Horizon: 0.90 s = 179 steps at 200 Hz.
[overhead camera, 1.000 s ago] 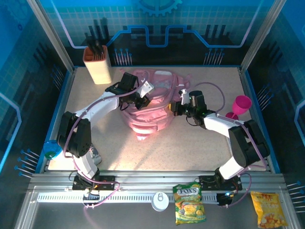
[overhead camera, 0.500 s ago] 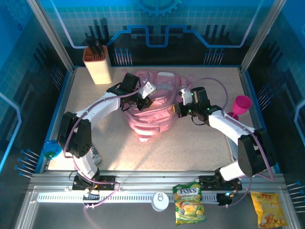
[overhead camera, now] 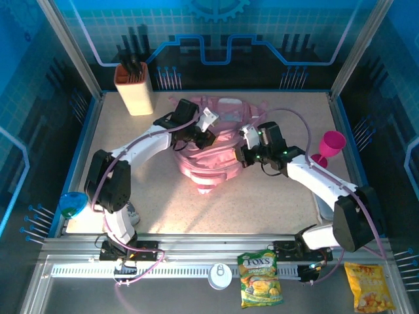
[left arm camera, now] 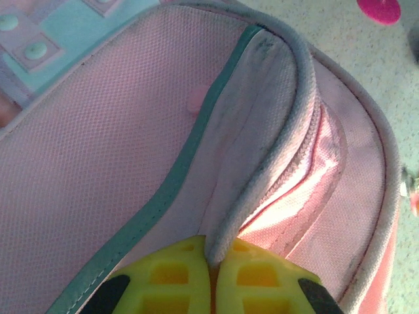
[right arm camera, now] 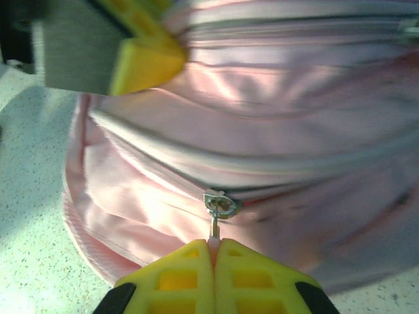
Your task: Pack the student bag
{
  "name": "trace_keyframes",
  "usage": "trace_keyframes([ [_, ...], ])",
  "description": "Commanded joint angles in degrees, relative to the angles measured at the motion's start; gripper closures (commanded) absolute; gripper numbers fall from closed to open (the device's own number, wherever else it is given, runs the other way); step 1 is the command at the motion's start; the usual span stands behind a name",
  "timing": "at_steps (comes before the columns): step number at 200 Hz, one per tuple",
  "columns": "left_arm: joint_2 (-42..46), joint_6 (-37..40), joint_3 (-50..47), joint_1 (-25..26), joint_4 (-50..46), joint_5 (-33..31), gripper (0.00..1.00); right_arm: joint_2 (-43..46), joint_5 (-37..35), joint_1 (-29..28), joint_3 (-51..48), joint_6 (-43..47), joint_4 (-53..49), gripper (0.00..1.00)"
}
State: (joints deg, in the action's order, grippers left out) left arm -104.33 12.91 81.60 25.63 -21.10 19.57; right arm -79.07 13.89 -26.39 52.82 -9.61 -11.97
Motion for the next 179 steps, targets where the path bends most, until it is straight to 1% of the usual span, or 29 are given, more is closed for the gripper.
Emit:
trace_keyframes([
  [1,-3.6,-5.3,5.6,0.7,6.9,-3.4,1.00,-0.1,1.8,-4.0,0.8,-0.3,-1.2,0.98],
  [22,-6.1,-8.9,8.6,1.2,7.4,-2.9,1.00,-3.3,0.1,-6.5,1.8,-2.4,2.2,0.99],
  [44,-7.8,-12.0,10.4,1.2,8.5,-2.4,1.00,-5.7,-0.8,-7.1,0.7,-6.6,7.6,0.98],
  [63,-7.5,-12.0,9.9,1.0,9.7,-2.6,1.00,-4.1,-3.0,-6.3,-1.2,-10.1,9.7,0.93],
  [74,-7.0,-11.7,9.4,0.8,9.8,-2.3,1.00,-1.5,-3.8,-5.0,-2.1,-12.5,10.6,0.87],
  [79,-6.7,-11.6,9.1,0.7,10.0,-2.2,1.00,-0.2,-4.0,-4.1,-4.0,-13.7,11.0,0.82],
  [83,-6.4,-11.4,8.8,0.6,10.2,-2.1,1.00,0.7,-4.0,-3.4,-4.7,-14.9,11.4,0.77],
  [89,-5.9,-11.1,8.3,0.5,10.5,-2.0,1.00,2.3,-4.0,-2.1,-5.7,-17.1,11.9,0.65],
  [94,-5.4,-11.0,7.8,0.4,10.9,-2.0,1.00,3.4,-4.0,-1.0,-6.5,-19.4,12.2,0.57],
  [102,-4.7,-10.9,7.0,0.3,11.5,-1.9,1.00,4.8,-2.7,1.1,-7.7,-23.8,13.4,0.51],
  [119,-3.4,-10.4,5.3,0.2,12.8,-1.4,1.00,6.7,2.0,5.3,-9.5,-34.0,17.0,0.43],
  [130,-2.7,-10.3,4.5,0.3,13.6,-0.7,1.00,6.8,3.4,6.8,-9.5,-39.6,18.4,0.39],
  [146,-2.0,-10.2,3.7,0.3,14.2,0.2,0.99,6.4,3.6,7.8,-9.2,-46.1,19.9,0.32],
  [179,-1.2,-9.6,2.2,0.3,14.4,1.1,0.98,1.4,5.6,9.7,-6.2,-56.7,19.4,0.26],
])
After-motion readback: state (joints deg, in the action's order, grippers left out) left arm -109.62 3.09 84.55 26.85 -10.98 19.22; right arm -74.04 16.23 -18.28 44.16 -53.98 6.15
